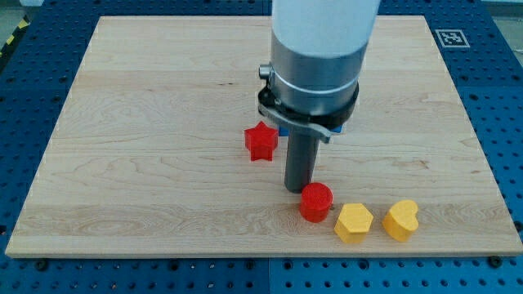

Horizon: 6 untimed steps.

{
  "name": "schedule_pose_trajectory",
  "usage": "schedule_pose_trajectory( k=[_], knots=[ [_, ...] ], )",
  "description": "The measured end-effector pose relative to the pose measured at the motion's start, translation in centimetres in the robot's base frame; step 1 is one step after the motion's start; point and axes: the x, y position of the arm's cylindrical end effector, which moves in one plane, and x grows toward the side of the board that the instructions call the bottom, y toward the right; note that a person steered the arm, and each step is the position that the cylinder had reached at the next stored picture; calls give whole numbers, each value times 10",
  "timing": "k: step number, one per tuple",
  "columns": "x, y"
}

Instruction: Slide the red circle towards yellow hexagon

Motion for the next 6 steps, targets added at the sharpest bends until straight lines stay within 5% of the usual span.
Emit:
schedule_pose_trajectory(
  k=[4, 6],
  knots=[
    [-20, 2],
    [14, 15]
  ],
)
